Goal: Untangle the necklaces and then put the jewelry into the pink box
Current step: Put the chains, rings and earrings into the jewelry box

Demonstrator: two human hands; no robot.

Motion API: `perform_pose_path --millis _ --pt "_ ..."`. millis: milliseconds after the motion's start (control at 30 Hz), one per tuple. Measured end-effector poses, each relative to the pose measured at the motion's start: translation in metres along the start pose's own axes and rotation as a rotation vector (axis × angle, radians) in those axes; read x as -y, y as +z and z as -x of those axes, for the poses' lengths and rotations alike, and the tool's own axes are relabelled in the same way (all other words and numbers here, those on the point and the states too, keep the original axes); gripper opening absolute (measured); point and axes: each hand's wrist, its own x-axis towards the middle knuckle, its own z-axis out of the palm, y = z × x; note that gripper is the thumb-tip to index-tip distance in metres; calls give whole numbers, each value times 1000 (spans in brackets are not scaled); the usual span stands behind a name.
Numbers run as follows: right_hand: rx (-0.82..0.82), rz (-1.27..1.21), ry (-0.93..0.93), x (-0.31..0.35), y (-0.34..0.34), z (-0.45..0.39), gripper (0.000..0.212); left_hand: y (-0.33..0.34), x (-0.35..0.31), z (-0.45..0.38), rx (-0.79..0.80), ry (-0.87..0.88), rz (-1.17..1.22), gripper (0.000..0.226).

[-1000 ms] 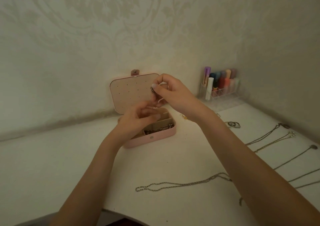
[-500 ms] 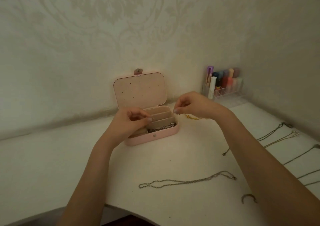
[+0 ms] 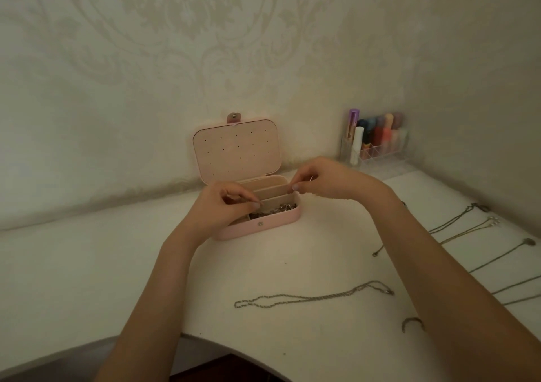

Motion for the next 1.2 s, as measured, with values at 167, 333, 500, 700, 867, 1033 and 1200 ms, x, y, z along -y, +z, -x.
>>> perform_pose_path --millis 167,333,500,700,867,1033,1200 --pt "153 86 63 -4 -13 47 9 6 1 20 -85 71 52 18" --pt "353 190 245 -7 -14 103 31 14 -8 43 -77 95 61 22" --pt "340 250 232 -6 0 133 26 28 -26 61 -13 61 56 17" --pt "281 301 303 -2 5 155 20 44 -44 76 78 168 -28 14" --pt "241 340 228 0 11 162 12 68 -52 77 210 205 -145 12" --pt "79 51 135 -3 11 160 17 96 -59 77 241 125 -53 43" --pt "-232 -570 113 0 -1 146 6 99 -66 74 308 -15 193 22"
